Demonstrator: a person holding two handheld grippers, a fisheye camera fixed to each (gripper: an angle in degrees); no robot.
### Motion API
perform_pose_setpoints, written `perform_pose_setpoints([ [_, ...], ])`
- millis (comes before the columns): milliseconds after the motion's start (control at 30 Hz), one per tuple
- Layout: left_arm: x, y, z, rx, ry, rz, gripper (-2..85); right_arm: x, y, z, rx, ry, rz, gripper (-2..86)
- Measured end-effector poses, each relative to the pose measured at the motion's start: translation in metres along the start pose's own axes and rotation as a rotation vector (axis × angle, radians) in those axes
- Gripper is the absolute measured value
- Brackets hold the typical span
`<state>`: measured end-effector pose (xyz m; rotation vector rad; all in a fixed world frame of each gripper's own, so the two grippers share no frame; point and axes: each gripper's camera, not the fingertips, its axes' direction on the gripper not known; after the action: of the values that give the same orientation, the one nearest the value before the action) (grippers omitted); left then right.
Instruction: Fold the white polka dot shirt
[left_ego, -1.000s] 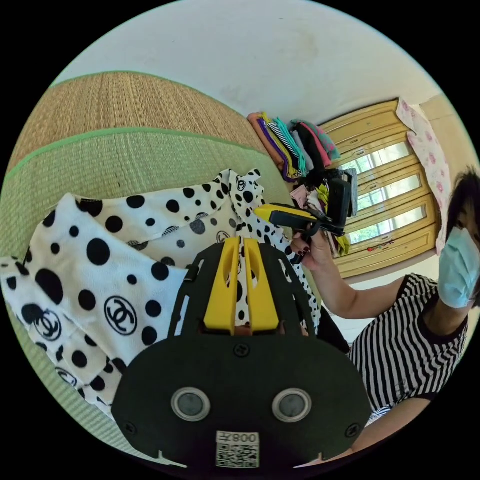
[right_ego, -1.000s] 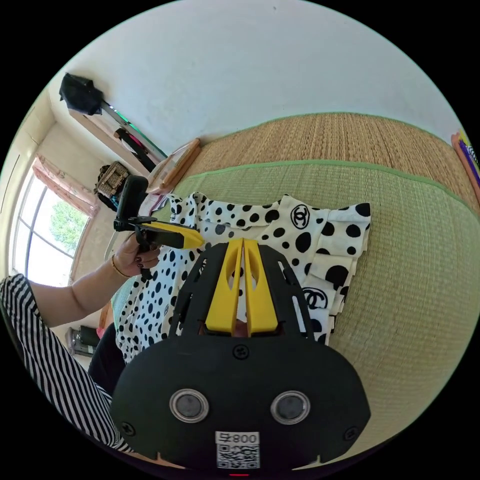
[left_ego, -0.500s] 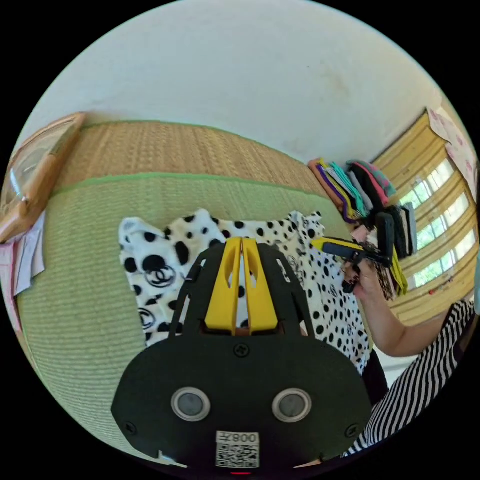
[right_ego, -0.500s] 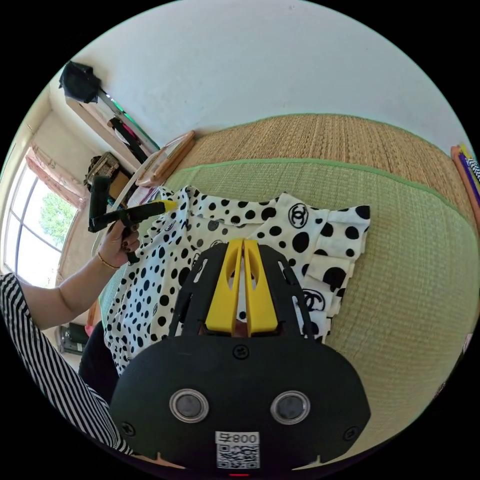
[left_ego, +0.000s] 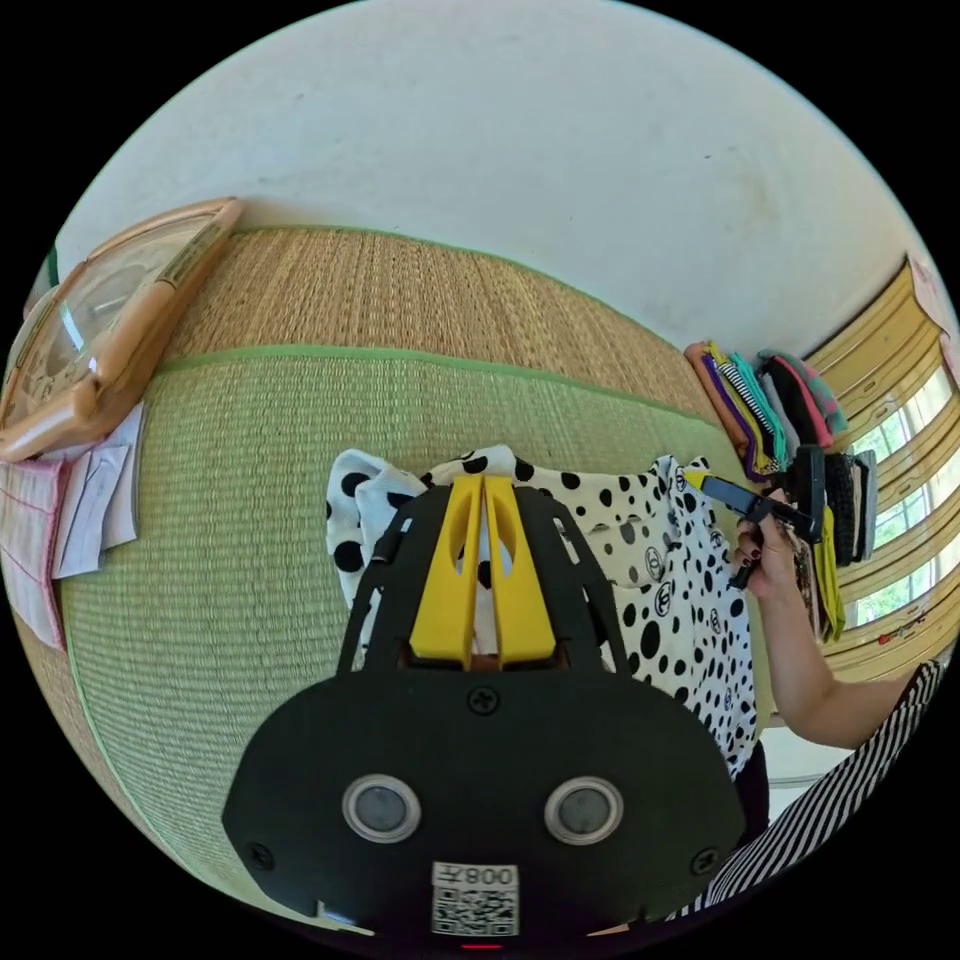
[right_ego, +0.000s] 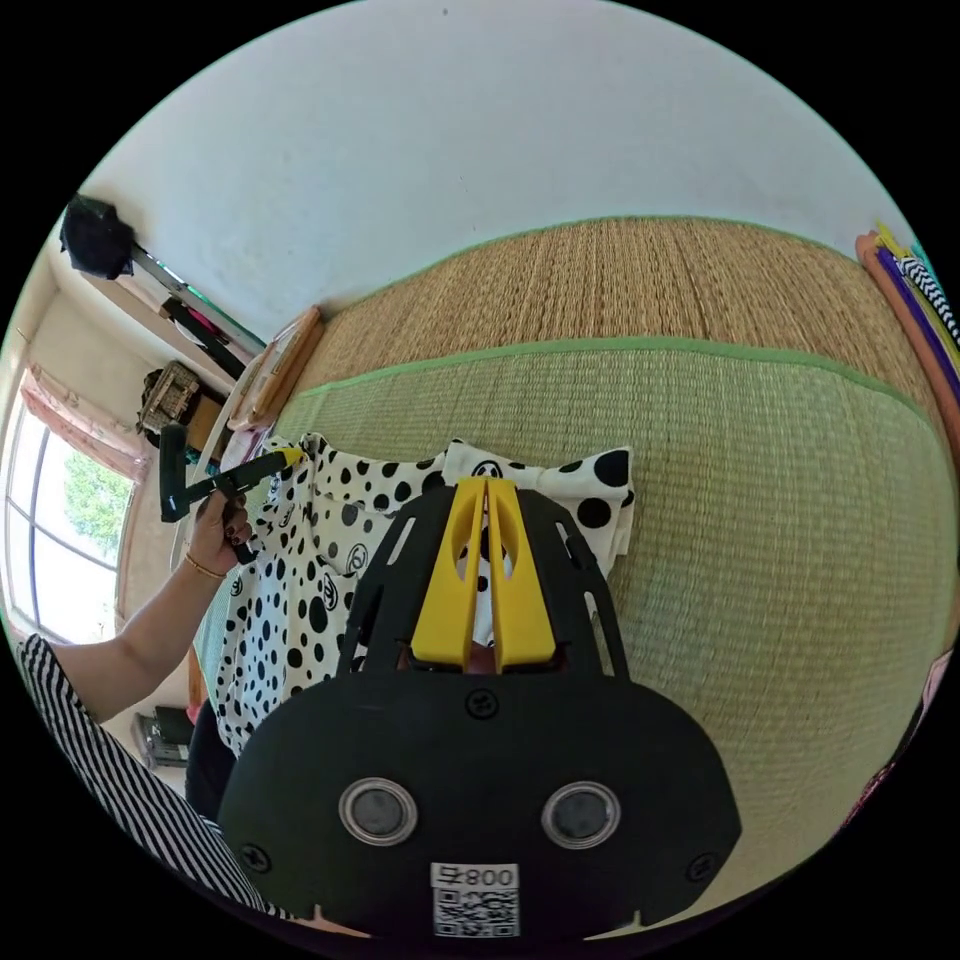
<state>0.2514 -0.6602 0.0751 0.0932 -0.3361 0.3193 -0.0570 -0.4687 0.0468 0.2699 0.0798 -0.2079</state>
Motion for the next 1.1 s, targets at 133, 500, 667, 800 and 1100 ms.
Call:
perform_pose_setpoints([
  [133, 0.000, 0.039, -0.028, 0.004, 0.039, 0.021, 0.1, -0.003, 0.029, -0.041, 0.000, -0.014, -0.025, 0.1],
  [500, -0.036, 0.148, -0.053, -0.083, -0.045, -0.098, 0.1, 0.017, 0.124, -0.067, -0.085, 0.041, 0.090, 0.0],
  [667, -0.035, 0.194, -0.070, -0.081, -0.037, -0.100, 0.1, 0.001, 0.151, -0.100, -0.080, 0.079, 0.055, 0.0],
  [800, -0.059, 0.220, -0.043, -0.175, -0.072, -0.164, 0.1, 0.011, 0.173, -0.079, -0.204, 0.180, 0.079, 0.0],
  [1100, -0.068, 0.292, -0.103, -0.118, -0.026, -0.256, 0.1, 0.009, 0.203, -0.142, -0.126, 0.082, 0.148, 0.0],
])
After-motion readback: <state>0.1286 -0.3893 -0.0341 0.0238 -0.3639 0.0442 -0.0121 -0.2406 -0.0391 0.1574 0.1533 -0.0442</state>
